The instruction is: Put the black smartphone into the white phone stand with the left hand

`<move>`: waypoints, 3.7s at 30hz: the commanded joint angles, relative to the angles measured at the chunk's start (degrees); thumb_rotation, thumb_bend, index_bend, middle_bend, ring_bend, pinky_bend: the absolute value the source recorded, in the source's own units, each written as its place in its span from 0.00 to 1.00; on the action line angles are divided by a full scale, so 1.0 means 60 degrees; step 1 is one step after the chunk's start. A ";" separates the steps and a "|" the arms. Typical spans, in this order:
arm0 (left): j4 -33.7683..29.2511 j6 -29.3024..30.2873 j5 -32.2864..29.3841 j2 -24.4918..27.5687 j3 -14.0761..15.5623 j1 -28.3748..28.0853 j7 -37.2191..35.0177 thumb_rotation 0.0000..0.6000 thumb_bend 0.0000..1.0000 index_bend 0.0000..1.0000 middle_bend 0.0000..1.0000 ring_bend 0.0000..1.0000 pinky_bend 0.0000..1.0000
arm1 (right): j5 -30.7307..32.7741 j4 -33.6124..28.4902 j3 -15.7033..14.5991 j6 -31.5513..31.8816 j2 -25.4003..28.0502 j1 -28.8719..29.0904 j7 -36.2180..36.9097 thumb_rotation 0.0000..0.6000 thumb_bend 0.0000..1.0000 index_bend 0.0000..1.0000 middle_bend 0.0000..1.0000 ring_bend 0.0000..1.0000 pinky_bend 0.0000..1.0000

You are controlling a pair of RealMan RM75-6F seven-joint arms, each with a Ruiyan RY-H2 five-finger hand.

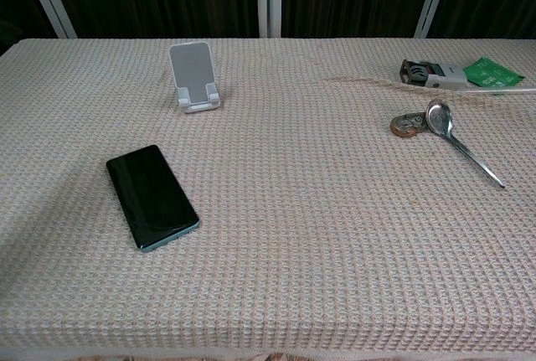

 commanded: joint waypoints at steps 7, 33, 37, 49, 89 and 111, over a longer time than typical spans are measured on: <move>-0.0523 -0.1657 0.0343 -0.0839 -0.0398 -0.1616 0.0519 0.41 0.34 0.11 0.17 0.12 0.25 | -0.0152 0.0010 -0.0009 0.0390 -0.0012 -0.0186 0.0079 1.00 0.22 0.00 0.00 0.00 0.00; 0.1769 -0.2884 0.0090 -0.3698 0.0657 -0.2650 0.0895 0.41 0.40 0.11 0.29 0.09 0.24 | -0.0240 0.0337 -0.0091 0.0493 -0.0078 -0.0380 0.0525 1.00 0.22 0.00 0.00 0.00 0.00; 0.2037 -0.2829 0.0152 -0.3880 0.0754 -0.2693 0.0763 0.42 0.40 0.11 0.29 0.09 0.24 | -0.0310 0.0479 -0.0063 0.0577 -0.0174 -0.0380 0.0645 1.00 0.22 0.00 0.00 0.00 0.00; 0.2337 -0.2931 -0.0088 -0.4043 0.0839 -0.2846 0.0817 0.53 0.50 0.11 0.31 0.09 0.24 | -0.0274 0.0438 -0.0023 0.0568 -0.0147 -0.0392 0.0625 1.00 0.22 0.00 0.00 0.00 0.00; 0.2146 -0.2097 -0.0374 -0.2783 0.1558 -0.2120 0.2299 0.61 0.51 0.11 0.41 0.09 0.24 | -0.0187 0.0218 -0.0043 0.0412 -0.0159 -0.0432 0.0588 1.00 0.24 0.00 0.00 0.00 0.00; 0.2296 -0.1481 -0.1095 -0.2694 0.1284 -0.1464 0.3180 0.74 0.58 0.11 0.40 0.09 0.23 | -0.0230 -0.0058 0.0032 0.0593 -0.0079 -0.0470 0.0316 1.00 0.24 0.00 0.00 0.00 0.00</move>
